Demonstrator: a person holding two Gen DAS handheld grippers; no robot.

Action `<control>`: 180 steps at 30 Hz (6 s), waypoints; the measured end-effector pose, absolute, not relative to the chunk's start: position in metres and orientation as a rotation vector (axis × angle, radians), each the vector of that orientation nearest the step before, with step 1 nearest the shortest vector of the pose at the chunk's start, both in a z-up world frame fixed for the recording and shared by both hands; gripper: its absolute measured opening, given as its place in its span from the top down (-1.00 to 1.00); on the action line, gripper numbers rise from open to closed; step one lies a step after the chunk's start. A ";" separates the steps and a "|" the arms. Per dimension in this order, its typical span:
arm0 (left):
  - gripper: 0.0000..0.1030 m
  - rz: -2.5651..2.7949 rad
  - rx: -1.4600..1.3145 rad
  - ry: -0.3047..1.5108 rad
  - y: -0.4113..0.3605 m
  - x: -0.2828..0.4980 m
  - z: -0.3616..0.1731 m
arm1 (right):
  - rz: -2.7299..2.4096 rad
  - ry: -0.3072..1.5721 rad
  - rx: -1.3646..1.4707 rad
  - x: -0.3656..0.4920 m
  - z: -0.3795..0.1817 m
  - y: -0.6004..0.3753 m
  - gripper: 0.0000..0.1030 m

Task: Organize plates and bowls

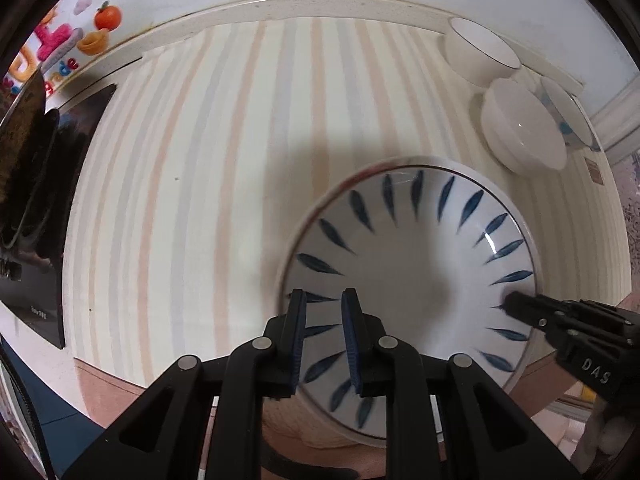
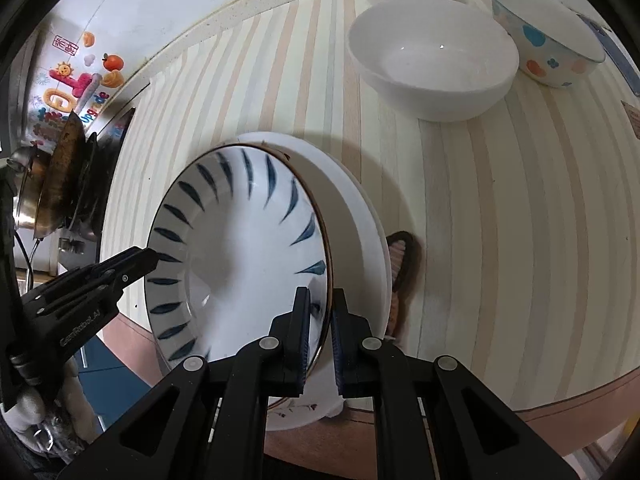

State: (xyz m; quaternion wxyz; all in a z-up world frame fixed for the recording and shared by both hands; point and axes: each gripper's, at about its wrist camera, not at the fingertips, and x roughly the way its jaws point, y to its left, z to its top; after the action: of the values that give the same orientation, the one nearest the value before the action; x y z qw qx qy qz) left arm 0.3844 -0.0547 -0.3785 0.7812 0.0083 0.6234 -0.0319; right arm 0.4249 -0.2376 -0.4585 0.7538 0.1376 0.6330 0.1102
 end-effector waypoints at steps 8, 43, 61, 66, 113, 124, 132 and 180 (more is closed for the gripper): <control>0.69 -0.071 0.029 1.371 -0.061 0.376 -0.388 | 0.219 1.392 0.317 0.423 -0.461 -0.237 0.77; -0.72 -0.179 -0.047 1.120 -0.036 0.256 -0.167 | 0.155 1.097 0.187 0.274 -0.207 -0.199 -0.81; -0.72 -0.074 -0.060 1.150 -0.120 0.402 -0.230 | 0.157 1.144 0.430 0.406 -0.285 -0.335 -0.82; -0.72 -0.044 -0.081 1.203 -0.154 0.468 -0.270 | 0.187 1.211 0.496 0.475 -0.341 -0.383 -0.82; 0.57 -0.324 0.033 1.367 -0.270 0.418 -0.355 | 0.216 1.300 0.526 0.433 -0.434 -0.458 0.56; 0.57 -0.309 0.083 1.398 -0.291 0.420 -0.380 | 0.208 1.323 0.525 0.429 -0.454 -0.463 0.56; 0.57 -0.311 0.099 1.438 -0.289 0.416 -0.378 | 0.229 1.368 0.566 0.431 -0.462 -0.471 0.54; 0.73 -0.363 -0.029 1.297 -0.302 0.535 -0.304 | 0.170 1.150 0.619 0.534 -0.394 -0.506 0.62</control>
State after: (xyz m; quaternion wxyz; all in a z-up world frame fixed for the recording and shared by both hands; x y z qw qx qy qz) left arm 0.5345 -0.3017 -0.3038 0.7815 -0.0135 0.6008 -0.1679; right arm 0.5341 -0.5055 -0.3940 0.7909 0.2877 0.5343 0.0791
